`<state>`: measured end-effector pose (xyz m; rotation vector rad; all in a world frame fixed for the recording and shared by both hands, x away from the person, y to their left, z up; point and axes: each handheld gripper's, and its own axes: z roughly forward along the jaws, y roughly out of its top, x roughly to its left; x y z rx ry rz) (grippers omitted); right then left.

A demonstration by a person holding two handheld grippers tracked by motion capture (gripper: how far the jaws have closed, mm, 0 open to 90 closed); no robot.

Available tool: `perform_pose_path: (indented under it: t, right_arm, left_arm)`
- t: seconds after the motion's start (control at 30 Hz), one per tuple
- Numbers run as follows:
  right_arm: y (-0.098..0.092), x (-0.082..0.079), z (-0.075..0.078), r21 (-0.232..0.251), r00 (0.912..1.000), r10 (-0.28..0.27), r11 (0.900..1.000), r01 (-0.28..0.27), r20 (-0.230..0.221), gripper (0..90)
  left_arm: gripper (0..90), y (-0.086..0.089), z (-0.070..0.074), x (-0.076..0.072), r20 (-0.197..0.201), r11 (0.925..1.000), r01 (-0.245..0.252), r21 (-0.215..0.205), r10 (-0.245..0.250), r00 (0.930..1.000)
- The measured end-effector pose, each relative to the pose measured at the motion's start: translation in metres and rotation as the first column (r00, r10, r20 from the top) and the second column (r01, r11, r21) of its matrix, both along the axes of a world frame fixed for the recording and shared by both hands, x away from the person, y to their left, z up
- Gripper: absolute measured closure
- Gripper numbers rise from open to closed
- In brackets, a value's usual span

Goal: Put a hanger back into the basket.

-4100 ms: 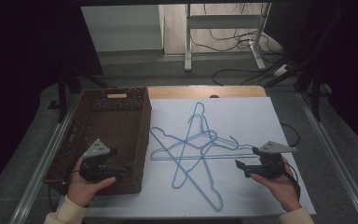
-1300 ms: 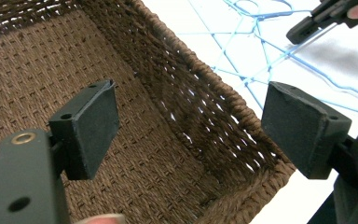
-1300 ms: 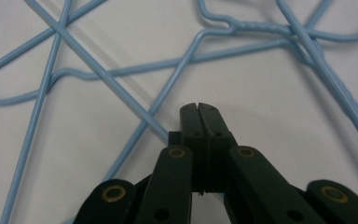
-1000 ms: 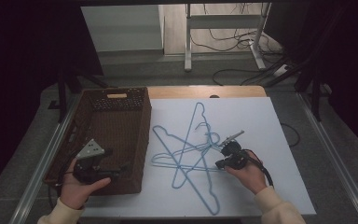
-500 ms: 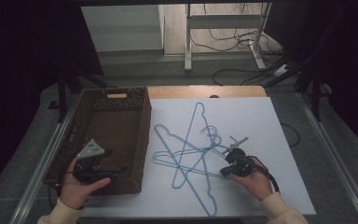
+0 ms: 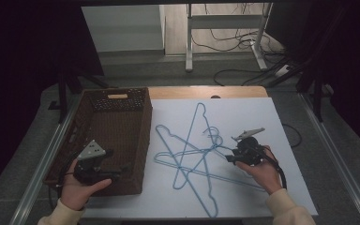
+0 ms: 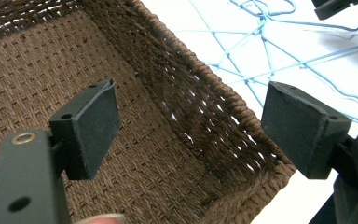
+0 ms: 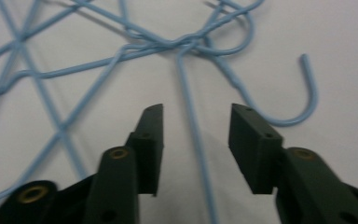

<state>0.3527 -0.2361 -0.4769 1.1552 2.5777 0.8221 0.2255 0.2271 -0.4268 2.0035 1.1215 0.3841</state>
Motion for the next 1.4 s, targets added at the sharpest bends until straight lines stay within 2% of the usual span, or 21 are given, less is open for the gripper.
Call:
perform_pose_path:
  t: [0.07, 0.2, 0.4, 0.5, 0.7, 0.77, 0.8, 0.87, 0.93, 1.07, 1.3, 1.4]
  right_arm:
    - [0.000, 0.007, -0.005, -0.018, 1.0000, -0.002, 1.000, 0.002, -0.001, 49.6]
    - [0.007, 0.016, -0.013, -0.043, 0.9996, 0.018, 0.999, -0.019, -0.020, 48.7]
    - [0.020, 0.024, -0.019, -0.057, 0.9991, 0.035, 0.998, -0.036, -0.024, 54.7]
    - [0.024, 0.029, -0.024, -0.084, 0.9988, 0.039, 0.996, -0.042, -0.030, 56.7]
    - [0.031, 0.029, -0.028, -0.110, 0.9978, 0.063, 0.992, -0.065, -0.021, 61.7]
    - [0.034, 0.028, -0.028, -0.111, 0.9973, 0.073, 0.991, -0.074, -0.011, 70.1]
    - [0.034, 0.028, -0.028, -0.111, 0.9973, 0.073, 0.991, -0.074, -0.011, 70.1]
    - [0.035, 0.028, -0.028, -0.109, 0.9962, 0.087, 0.990, -0.087, -0.007, 76.5]
    - [0.038, 0.027, -0.028, -0.120, 0.9939, 0.108, 0.987, -0.105, 0.020, 83.0]
    - [0.041, 0.024, -0.029, -0.160, 0.9869, 0.153, 0.977, -0.143, 0.051, 86.2]
    - [0.041, 0.019, -0.025, -0.176, 0.9784, 0.190, 0.969, -0.173, 0.082, 86.7]
    - [0.039, 0.016, -0.020, -0.166, 0.9724, 0.210, 0.967, -0.192, 0.102, 86.9]
  left_arm:
    - [19.4, 0.000, 0.000, 0.000, 0.000, 1.0000, 0.001, 0.000, -0.001, 1.0000]
    - [19.4, 0.000, 0.000, 0.000, 0.000, 1.0000, 0.000, -0.001, 0.000, 1.0000]
    - [19.4, 0.000, -0.001, 0.000, -0.002, 1.0000, -0.001, 0.001, 0.001, 1.0000]
    - [19.4, -0.001, -0.001, 0.001, -0.004, 1.0000, -0.001, 0.001, 0.001, 1.0000]
    - [19.4, -0.001, -0.001, 0.001, -0.004, 1.0000, 0.000, 0.002, 0.000, 1.0000]
    - [19.4, -0.001, -0.001, 0.001, -0.001, 1.0000, -0.001, 0.003, 0.001, 1.0000]
    - [19.4, -0.001, -0.001, 0.000, 0.000, 1.0000, -0.002, 0.002, 0.002, 1.0000]
    - [19.4, 0.000, 0.000, 0.001, 0.000, 1.0000, -0.005, 0.000, 0.005, 1.0000]
    - [19.5, 0.000, 0.000, 0.001, 0.000, 1.0000, -0.006, 0.002, 0.006, 1.0000]
    - [19.5, 0.002, -0.002, 0.001, -0.003, 0.9999, -0.010, 0.000, 0.010, 0.9999]
    - [19.5, 0.004, -0.001, 0.001, -0.001, 0.9999, -0.012, -0.004, 0.012, 0.9999]
    - [19.7, 0.002, 0.000, 0.001, 0.006, 1.0000, -0.009, -0.002, 0.009, 0.9999]
